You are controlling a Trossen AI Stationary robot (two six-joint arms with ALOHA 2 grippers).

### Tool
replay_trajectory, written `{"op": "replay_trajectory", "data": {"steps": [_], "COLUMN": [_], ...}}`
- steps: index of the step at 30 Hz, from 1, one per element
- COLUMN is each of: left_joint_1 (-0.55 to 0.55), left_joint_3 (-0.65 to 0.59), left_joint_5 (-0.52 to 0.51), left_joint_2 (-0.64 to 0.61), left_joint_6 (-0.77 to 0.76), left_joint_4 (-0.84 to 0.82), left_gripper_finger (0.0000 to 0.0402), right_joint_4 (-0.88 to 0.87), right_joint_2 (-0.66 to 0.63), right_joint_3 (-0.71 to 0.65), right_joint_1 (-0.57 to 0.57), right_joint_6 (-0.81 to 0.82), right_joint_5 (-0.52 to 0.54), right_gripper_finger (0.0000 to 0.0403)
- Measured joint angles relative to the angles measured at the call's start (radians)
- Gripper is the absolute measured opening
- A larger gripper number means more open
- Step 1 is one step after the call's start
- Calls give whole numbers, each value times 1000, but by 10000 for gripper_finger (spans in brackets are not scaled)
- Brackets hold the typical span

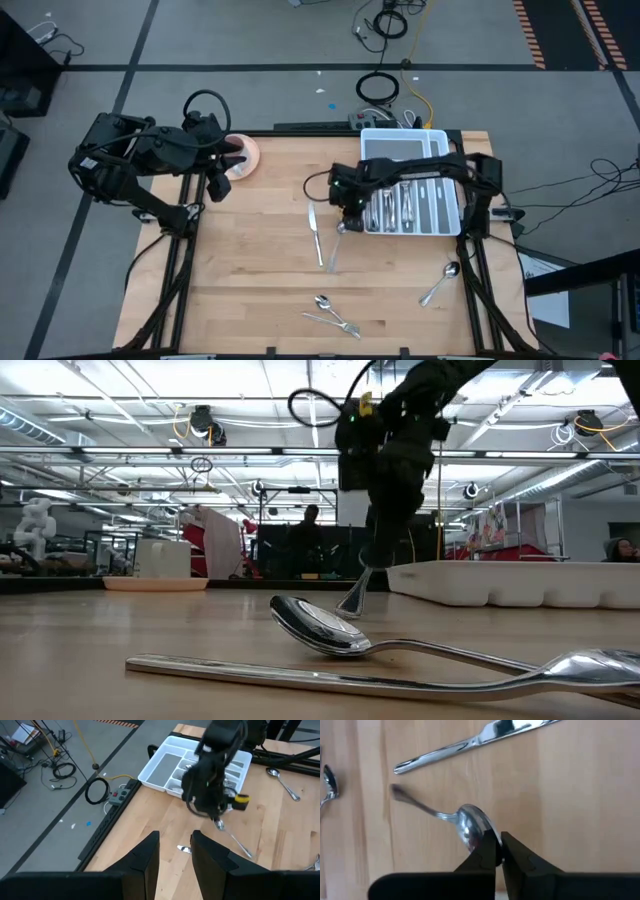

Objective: Sort silverware
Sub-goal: Put the silver spoon into the white cutlery tray

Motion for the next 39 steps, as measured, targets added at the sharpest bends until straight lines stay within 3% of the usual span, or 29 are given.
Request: {"op": "replay_trajectory", "data": {"steps": [15, 20, 26, 31, 39], "left_joint_1": [0, 0, 0, 0, 0], "left_joint_3": [0, 0, 0, 0, 0], "left_joint_5": [2, 4, 5, 2, -5], "left_joint_2": [0, 0, 0, 0, 0], "left_joint_6": [0, -3, -3, -28, -57], "left_joint_4": [0, 0, 0, 0, 0], "left_gripper_finger": [116, 116, 116, 116, 116], "right_joint_4": [-472, -634, -836, -849, -837], "right_joint_2": [-418, -518, -502, -445, -313], "right_joint_3": [54, 55, 55, 55, 55], "right_joint_1": [-122, -225, -385, -507, -617], "right_joint_6": [-133, -176, -322, -457, -659], "right_joint_5": [0, 71, 173, 231, 225], "right_gripper_finger": [1, 1, 1, 1, 0]}}
